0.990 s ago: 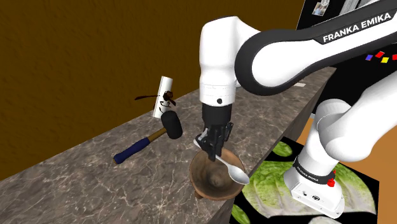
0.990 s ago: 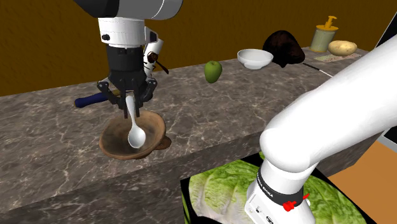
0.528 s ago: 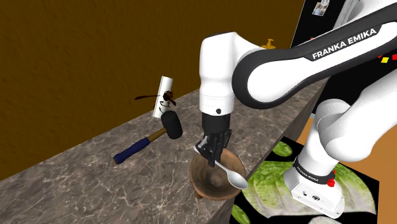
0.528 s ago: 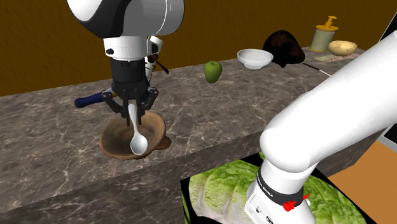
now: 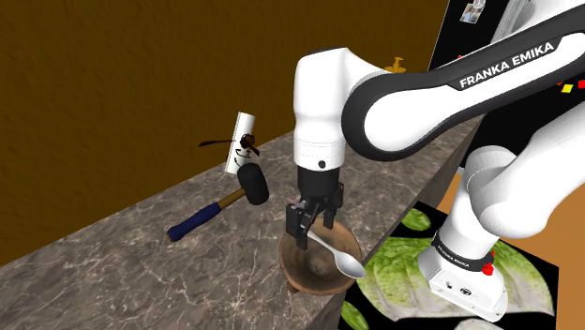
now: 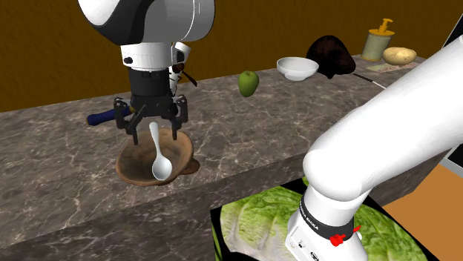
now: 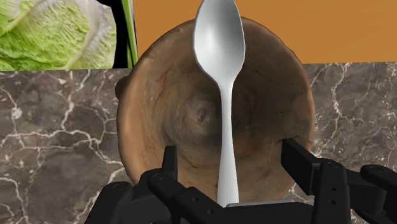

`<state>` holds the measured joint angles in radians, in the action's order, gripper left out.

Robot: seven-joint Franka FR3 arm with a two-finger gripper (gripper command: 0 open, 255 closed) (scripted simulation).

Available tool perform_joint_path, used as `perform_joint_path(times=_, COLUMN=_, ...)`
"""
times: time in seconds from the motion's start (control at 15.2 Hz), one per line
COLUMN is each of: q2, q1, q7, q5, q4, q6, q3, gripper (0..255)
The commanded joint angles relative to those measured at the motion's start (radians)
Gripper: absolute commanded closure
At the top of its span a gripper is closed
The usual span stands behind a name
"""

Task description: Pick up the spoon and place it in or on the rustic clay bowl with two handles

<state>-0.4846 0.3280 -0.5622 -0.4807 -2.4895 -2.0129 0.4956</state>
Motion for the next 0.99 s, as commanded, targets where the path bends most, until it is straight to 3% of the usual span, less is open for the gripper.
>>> perform_joint_path(times=0.0, q2=0.000, q1=0.000, q7=0.000, q5=0.000, q4=0.000, q6=0.000, q3=0.000, gripper=0)
perform_joint_path(times=0.13, q2=0.000, q1=0.000, q7=0.000, q5=0.000, q4=0.000, q6=0.000, q3=0.000, gripper=0)
perform_joint_path(times=0.4, q2=-0.038, q1=-0.014, q7=-0.006, q5=0.032, q4=0.092, q6=0.135, q3=-0.046, gripper=0)
perform_joint_path(times=0.92, q2=-0.038, q1=-0.014, q7=-0.006, q5=0.032, q4=0.092, q6=0.135, q3=-0.047, gripper=0)
